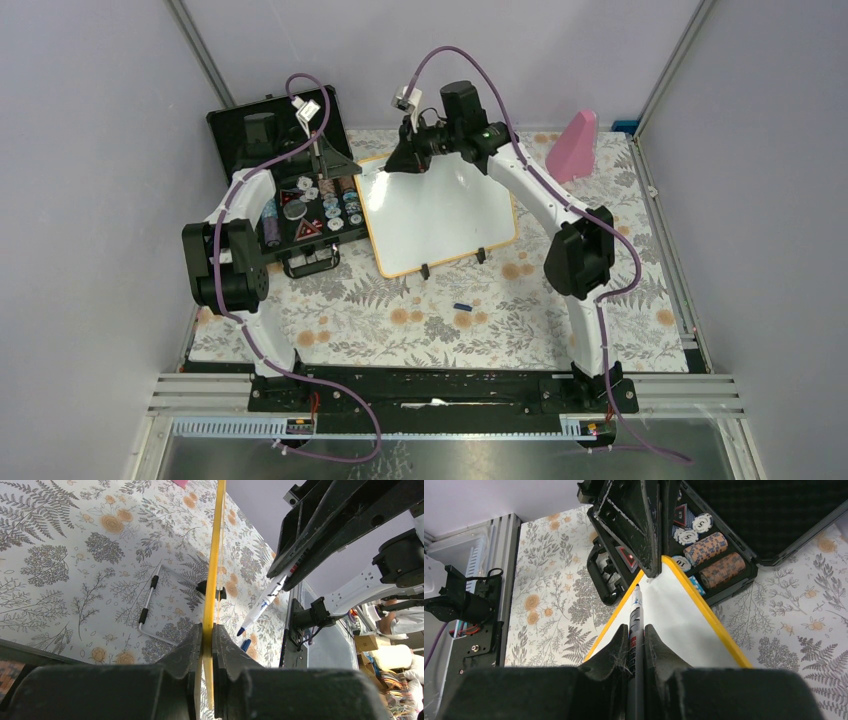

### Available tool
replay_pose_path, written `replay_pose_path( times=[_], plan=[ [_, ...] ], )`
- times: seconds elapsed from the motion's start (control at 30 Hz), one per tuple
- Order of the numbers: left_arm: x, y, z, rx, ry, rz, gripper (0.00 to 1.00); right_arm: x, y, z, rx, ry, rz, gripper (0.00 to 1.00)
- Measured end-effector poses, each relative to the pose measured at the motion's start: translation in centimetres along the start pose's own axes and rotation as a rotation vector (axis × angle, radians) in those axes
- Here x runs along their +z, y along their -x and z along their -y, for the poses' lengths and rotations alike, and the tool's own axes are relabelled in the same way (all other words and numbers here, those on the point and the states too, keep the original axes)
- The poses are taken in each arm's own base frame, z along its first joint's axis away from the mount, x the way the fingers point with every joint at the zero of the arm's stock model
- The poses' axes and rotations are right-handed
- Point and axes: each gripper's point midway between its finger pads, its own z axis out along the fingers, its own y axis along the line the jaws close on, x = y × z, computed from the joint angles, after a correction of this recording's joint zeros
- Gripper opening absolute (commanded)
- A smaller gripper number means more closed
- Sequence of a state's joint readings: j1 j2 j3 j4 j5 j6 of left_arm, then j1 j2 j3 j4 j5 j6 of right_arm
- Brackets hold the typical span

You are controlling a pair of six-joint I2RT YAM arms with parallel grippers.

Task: Write a sentence on the whiteboard

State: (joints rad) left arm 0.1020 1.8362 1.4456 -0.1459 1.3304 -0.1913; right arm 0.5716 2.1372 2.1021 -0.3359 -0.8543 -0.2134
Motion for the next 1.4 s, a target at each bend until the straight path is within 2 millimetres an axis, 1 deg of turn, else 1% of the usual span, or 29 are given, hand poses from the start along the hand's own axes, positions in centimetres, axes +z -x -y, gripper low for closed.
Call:
replay_pose_path(
  times=[0.2,0.43,1.0,1.23,1.4],
  plan=[
    [0.0,0.0,0.0,0.0,0.0,0.0,0.0,0.4,0.9,0.6,-0.012,-0.002,0.01,0.0],
    [0.0,0.0,0.0,0.002,0.0,0.001,0.0,0.8,-0.1,1.0,0.013,0.0,-0.012,0.0],
    [0.0,-0.2,-0.1,0.001,0.0,0.0,0.0,0.8,-0.3,1.1,0.006,-0.006,-0.022,0.0],
    [0.0,-0.2,-0.2,0.001,0.001,0.001,0.0,0.8,-1.2,1.4,0.017,-0.016,-0.047,0.0],
    [0.0,-0.3,-0.2,0.001,0.002,0.0,0.0,0.8,-1.3,1.4,0.011,-0.016,-0.05,0.0]
  ],
)
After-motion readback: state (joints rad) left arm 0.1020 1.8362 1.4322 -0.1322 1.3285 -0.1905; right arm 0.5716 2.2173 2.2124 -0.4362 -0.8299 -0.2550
